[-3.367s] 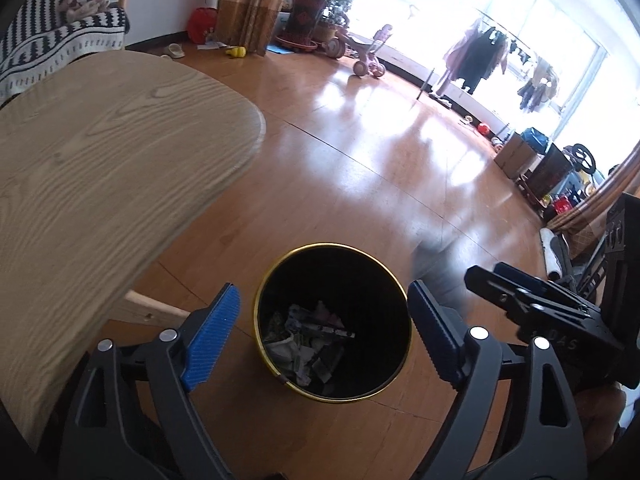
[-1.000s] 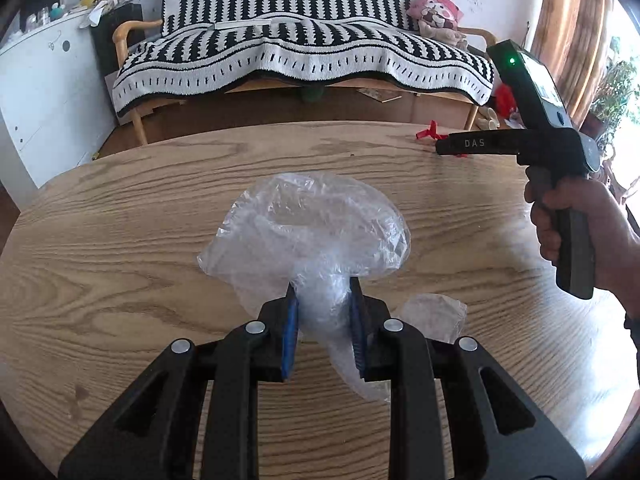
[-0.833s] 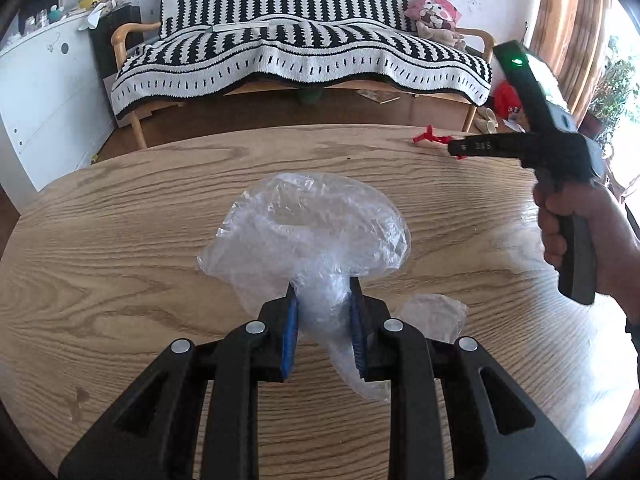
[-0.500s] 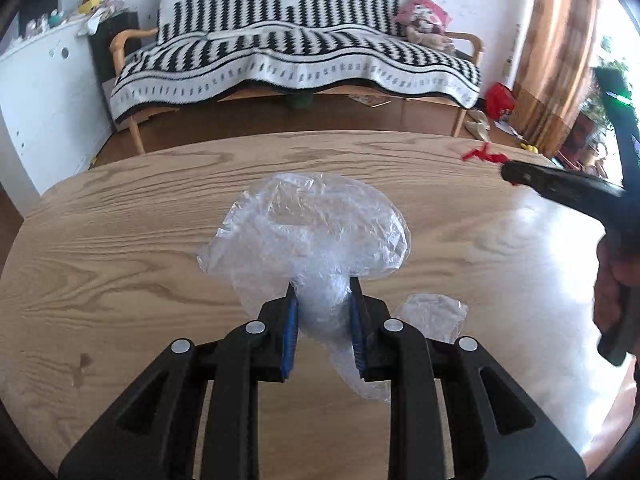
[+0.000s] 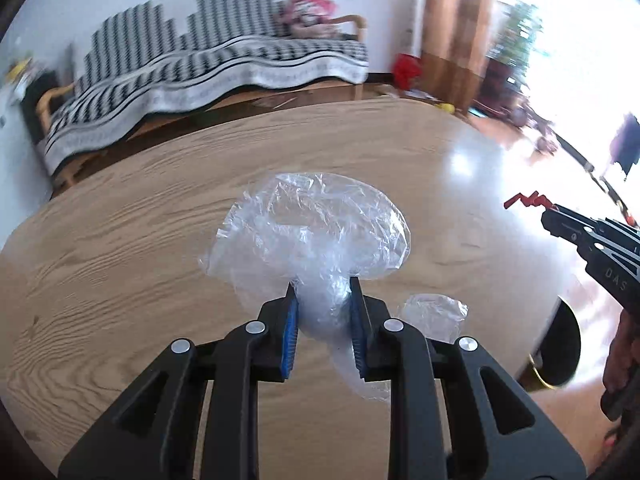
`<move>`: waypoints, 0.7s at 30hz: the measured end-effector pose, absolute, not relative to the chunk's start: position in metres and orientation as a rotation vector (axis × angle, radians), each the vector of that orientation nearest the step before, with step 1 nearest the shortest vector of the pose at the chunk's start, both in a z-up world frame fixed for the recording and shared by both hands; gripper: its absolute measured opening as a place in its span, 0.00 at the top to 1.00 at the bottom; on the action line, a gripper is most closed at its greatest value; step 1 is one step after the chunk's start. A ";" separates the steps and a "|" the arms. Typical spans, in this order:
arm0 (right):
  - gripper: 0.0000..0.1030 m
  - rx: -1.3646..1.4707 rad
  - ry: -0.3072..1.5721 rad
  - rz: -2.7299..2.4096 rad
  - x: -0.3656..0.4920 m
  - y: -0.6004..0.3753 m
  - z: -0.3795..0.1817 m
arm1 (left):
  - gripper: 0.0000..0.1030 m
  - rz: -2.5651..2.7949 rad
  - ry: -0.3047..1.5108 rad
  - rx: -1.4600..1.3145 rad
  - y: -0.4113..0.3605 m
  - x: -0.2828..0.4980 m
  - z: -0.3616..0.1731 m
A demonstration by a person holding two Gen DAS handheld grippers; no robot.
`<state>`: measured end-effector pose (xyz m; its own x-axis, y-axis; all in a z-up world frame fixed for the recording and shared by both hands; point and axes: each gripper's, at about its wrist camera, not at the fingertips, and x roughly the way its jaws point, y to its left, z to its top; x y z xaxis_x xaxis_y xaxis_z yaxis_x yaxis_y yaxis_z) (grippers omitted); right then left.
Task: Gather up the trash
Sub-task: 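Grasp the red ribbon with the right tool while the left tool holds the bag, then carry the bag and ribbon over the bin and open both tools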
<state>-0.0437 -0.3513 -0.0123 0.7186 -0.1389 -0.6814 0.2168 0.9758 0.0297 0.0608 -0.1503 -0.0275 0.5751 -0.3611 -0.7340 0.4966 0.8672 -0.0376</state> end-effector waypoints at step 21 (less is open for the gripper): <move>0.89 0.427 0.786 -0.676 -0.295 -0.538 -0.053 | 0.79 -1.056 0.850 0.292 -0.391 -0.092 -0.051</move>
